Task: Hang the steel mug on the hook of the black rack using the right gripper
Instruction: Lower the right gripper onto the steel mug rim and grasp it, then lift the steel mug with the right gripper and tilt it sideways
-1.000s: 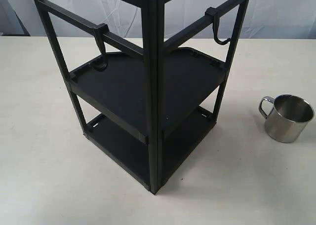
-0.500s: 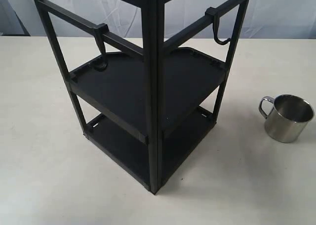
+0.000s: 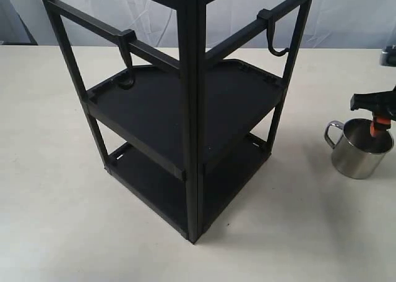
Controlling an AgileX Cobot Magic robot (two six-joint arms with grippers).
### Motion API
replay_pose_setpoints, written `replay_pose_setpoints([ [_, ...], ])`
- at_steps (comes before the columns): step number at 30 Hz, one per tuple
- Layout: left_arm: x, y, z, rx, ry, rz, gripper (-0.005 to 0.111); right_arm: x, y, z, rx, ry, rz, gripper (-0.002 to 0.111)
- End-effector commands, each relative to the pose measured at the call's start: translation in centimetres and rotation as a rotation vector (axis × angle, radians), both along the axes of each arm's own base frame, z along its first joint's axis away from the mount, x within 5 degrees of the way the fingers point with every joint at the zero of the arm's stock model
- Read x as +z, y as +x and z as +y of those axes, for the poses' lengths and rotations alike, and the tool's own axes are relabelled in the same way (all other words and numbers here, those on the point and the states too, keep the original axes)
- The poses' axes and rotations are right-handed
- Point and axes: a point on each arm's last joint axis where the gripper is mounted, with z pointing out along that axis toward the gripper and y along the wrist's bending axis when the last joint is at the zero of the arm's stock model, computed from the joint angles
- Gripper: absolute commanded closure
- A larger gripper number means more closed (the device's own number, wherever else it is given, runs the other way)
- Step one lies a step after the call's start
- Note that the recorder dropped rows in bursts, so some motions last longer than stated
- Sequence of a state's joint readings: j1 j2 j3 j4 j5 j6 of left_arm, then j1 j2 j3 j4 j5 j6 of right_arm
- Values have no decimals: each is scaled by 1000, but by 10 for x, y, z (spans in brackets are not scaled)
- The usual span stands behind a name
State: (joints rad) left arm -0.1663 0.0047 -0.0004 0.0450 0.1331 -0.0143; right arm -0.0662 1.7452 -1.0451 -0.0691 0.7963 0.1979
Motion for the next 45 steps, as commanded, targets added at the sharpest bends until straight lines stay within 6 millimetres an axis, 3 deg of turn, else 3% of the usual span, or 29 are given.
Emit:
replay_pose_setpoints([
  [1, 1, 0, 0, -5, -4, -9, 105, -23, 9, -2, 25, -16, 26, 76],
  [3, 1, 0, 0, -5, -4, -9, 105, -23, 7, -3, 43, -33, 53, 108],
  [6, 1, 0, 0, -5, -4, -9, 105, -3, 1, -3, 53, -40, 31, 109],
  [11, 1, 0, 0, -5, -4, -9, 105, 51, -24, 2, 107, -16, -35, 109],
  [17, 1, 0, 0, -5, -4, -9, 105, 94, -60, 24, 233, 185, -40, 109],
  [19, 1, 0, 0, -5, -4, -9, 105, 101, -71, 35, 325, 292, -11, 109],
  [23, 1, 0, 0, -5, -4, -9, 105, 116, -75, 50, 470, 433, -126, 109],
  [32, 1, 0, 0, -5, -4, -9, 105, 134, -87, 55, 493, 460, -214, 109],
  [43, 1, 0, 0, -5, -4, -9, 105, 186, -153, 51, 393, 325, -421, 109],
  [45, 1, 0, 0, -5, -4, -9, 105, 193, -160, 49, 368, 279, -566, 109],
])
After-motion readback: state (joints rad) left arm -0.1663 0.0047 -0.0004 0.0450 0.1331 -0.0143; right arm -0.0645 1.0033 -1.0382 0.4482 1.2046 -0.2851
